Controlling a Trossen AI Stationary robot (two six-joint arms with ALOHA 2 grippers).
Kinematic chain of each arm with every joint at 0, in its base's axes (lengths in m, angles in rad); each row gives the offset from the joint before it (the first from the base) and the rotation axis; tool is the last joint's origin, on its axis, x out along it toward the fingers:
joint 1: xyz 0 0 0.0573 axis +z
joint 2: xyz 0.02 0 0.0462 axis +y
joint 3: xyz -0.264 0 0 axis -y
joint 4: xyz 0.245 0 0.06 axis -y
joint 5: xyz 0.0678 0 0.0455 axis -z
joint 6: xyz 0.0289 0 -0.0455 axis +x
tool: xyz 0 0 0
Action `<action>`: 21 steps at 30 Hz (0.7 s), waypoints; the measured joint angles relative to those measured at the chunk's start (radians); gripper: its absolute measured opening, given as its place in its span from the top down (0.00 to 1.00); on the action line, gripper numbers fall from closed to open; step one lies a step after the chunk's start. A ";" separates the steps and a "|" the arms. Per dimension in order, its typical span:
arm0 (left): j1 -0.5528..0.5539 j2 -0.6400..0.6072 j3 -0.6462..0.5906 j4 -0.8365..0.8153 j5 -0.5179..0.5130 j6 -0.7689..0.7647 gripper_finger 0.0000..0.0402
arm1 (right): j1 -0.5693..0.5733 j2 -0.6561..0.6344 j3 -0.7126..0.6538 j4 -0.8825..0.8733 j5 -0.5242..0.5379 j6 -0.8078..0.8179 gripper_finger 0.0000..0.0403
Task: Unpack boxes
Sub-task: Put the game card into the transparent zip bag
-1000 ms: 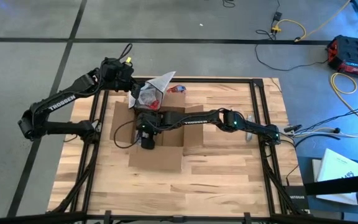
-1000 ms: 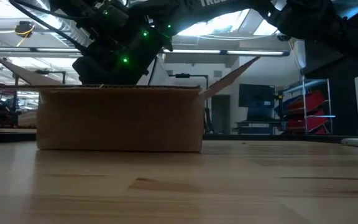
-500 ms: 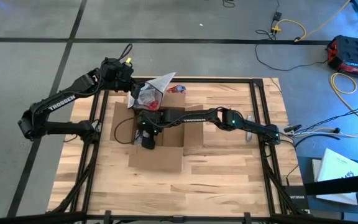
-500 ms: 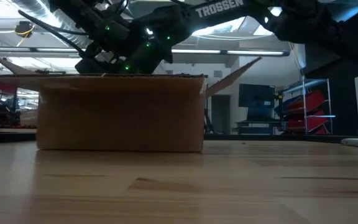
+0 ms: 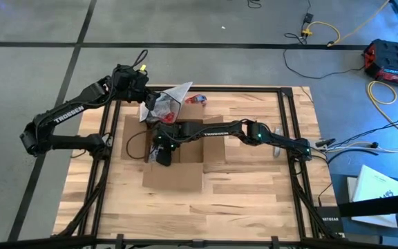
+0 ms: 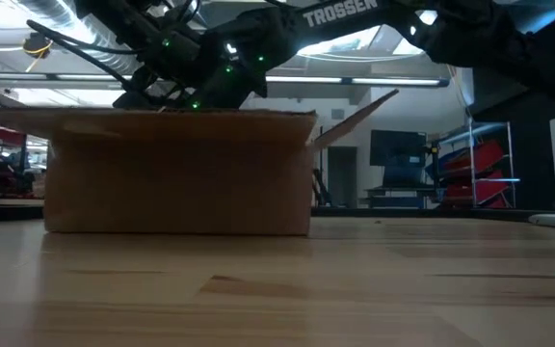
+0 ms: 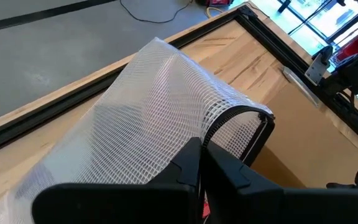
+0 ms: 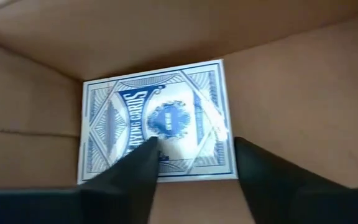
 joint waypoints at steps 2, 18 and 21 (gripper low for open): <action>0.000 0.000 0.000 0.000 0.000 0.000 1.00 | 0.000 -0.007 -0.001 -0.004 0.005 0.006 0.67; 0.000 0.000 0.000 0.004 0.000 0.000 1.00 | -0.004 -0.077 -0.008 -0.039 0.026 -0.015 1.00; 0.000 0.000 0.000 0.004 0.000 0.000 1.00 | -0.004 -0.090 -0.008 -0.053 0.044 -0.015 1.00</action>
